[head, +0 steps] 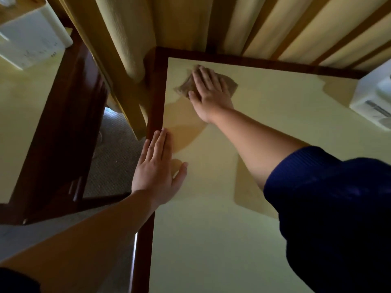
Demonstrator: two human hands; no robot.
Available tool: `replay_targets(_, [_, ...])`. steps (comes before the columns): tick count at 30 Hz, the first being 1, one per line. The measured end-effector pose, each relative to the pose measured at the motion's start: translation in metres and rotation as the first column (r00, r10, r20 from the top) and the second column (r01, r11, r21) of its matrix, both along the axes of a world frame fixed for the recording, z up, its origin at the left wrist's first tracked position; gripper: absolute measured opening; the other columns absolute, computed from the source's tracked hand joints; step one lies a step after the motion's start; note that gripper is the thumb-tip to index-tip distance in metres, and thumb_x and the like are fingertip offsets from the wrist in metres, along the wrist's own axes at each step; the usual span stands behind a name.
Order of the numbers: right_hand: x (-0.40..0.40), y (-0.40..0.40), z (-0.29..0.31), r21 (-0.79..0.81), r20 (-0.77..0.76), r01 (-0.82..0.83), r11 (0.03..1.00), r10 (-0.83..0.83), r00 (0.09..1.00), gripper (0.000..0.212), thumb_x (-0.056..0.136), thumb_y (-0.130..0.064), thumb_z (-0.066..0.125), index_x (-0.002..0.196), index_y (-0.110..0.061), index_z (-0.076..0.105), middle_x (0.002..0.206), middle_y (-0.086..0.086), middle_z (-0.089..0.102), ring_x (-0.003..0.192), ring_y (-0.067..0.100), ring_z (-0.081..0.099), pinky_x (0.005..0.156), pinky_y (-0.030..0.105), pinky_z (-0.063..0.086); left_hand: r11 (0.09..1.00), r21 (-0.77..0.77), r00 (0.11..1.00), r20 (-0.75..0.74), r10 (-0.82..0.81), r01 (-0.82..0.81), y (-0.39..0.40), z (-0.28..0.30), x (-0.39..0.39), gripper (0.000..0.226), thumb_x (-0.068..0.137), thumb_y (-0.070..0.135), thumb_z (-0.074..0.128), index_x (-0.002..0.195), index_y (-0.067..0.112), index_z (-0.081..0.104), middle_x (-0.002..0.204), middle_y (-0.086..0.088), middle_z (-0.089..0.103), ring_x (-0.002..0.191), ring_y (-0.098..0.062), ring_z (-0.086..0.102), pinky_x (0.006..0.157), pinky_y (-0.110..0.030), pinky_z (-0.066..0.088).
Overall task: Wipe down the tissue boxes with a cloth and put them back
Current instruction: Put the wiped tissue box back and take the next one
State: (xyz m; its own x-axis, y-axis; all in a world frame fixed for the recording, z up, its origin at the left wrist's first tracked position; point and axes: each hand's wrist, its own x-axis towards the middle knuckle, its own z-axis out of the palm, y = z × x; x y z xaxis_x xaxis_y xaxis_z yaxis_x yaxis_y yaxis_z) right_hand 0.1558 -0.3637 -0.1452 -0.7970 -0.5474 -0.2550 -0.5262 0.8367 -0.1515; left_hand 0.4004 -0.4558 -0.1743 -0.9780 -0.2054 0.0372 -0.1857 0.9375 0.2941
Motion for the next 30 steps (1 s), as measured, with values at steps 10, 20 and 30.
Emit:
replay_targets(10, [0.058, 0.08, -0.004, -0.009, 0.001, 0.267, 0.964, -0.267, 0.964, 0.068, 0.111, -0.054, 0.018, 0.169, -0.028, -0.007, 0.176, -0.006, -0.015, 0.163, 0.019, -0.013, 0.13, 0.042, -0.009, 0.999, 0.043, 1.0, 0.016, -0.011, 0.01, 0.0, 0.005, 0.0, 0.087, 0.1, 0.061, 0.034, 0.163, 0.003, 0.017, 0.171, -0.015, 0.019, 0.159, -0.03, 0.013, 0.13, -0.047, 0.014])
replay_targets(20, [0.191, 0.157, -0.016, -0.056, 0.003, 0.344, 0.937, -0.344, 0.939, 0.071, 0.107, -0.052, 0.019, 0.169, -0.027, -0.006, 0.177, -0.005, -0.01, 0.163, 0.018, -0.01, 0.132, 0.045, -0.002, 1.0, -0.021, 0.974, 0.226, 0.005, 0.0, 0.013, 0.023, 0.003, 0.094, 0.099, 0.071, 0.018, 0.164, 0.005, 0.005, 0.174, -0.012, 0.0, 0.16, -0.03, -0.003, 0.13, -0.046, -0.001])
replay_targets(30, [0.364, 0.255, -0.009, -0.013, 0.034, 0.415, 0.91, -0.414, 0.91, 0.071, 0.108, -0.05, 0.021, 0.169, -0.025, -0.005, 0.177, -0.004, -0.011, 0.163, 0.018, -0.012, 0.132, 0.043, -0.002, 0.97, 0.062, 0.941, 0.236, -0.241, 0.233, 0.099, 0.014, 0.157, 0.082, 0.103, 0.059, 0.029, 0.166, 0.017, -0.001, 0.174, -0.001, -0.008, 0.16, -0.027, -0.009, 0.129, -0.056, 0.001])
